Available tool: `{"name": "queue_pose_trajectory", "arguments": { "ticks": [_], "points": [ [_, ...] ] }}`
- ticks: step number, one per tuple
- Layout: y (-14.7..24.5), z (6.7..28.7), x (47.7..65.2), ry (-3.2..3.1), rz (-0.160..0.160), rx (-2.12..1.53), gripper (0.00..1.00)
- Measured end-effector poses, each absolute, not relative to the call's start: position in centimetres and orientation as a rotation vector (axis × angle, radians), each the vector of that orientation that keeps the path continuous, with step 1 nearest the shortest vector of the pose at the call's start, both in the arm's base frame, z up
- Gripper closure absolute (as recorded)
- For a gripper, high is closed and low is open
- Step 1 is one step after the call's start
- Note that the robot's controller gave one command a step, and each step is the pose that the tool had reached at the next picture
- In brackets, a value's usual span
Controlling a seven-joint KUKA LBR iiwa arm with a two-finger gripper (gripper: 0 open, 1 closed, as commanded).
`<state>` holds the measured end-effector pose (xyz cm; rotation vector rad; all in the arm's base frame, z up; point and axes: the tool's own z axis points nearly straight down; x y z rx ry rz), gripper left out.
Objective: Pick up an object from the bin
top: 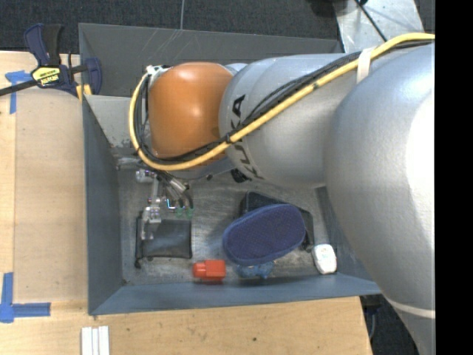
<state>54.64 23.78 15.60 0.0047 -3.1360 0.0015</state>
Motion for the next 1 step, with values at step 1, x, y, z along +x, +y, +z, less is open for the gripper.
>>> {"name": "queue_pose_trajectory", "arguments": {
  "ticks": [1],
  "points": [
    [20.84, 7.58, 53.83, -3.136, -0.002, -0.221, 0.00]
  ]
}}
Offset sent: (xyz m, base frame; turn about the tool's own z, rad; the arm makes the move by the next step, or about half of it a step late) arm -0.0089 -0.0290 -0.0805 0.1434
